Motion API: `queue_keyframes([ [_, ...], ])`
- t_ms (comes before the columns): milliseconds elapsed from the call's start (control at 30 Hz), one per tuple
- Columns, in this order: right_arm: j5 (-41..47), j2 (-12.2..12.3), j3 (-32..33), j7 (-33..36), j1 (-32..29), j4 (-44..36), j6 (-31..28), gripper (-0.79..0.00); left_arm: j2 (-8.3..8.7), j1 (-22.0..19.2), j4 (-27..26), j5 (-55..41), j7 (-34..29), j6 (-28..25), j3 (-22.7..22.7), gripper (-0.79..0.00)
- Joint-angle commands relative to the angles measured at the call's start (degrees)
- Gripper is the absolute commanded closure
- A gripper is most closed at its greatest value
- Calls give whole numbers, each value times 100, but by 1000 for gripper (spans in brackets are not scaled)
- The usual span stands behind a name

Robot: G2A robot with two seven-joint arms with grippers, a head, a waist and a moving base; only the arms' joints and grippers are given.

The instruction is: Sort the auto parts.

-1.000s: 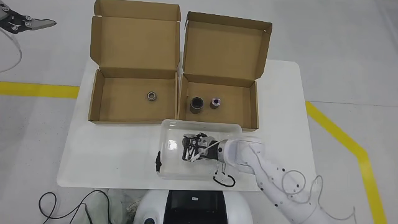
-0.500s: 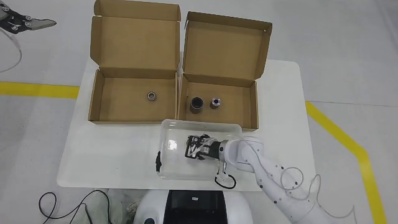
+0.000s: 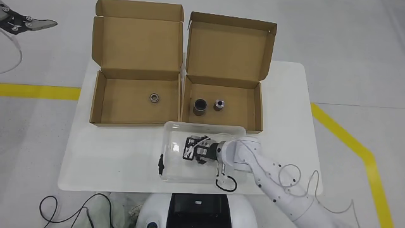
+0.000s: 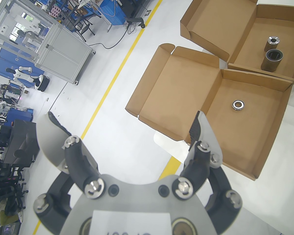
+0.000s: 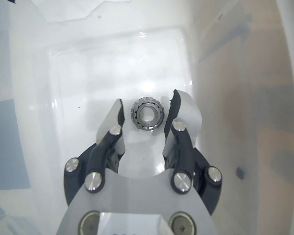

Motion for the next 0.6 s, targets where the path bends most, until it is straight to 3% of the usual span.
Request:
queue_keyframes([
  [0,-26,3,-6,14,-12,-15,17,-594,0,0,0,0,0,0,0,-785],
  [33,-42,6,-8,21,-17,-25,20,-514,0,0,0,0,0,0,0,-785],
  [167,-115,14,-13,83,-40,-73,72,-391,0,0,0,0,0,0,0,-785],
  [400,-139,21,-12,106,-66,-113,117,-299,0,0,0,0,0,0,0,-785],
  [567,-175,19,-15,159,-71,-102,201,-280,0,0,0,0,0,0,0,-785],
])
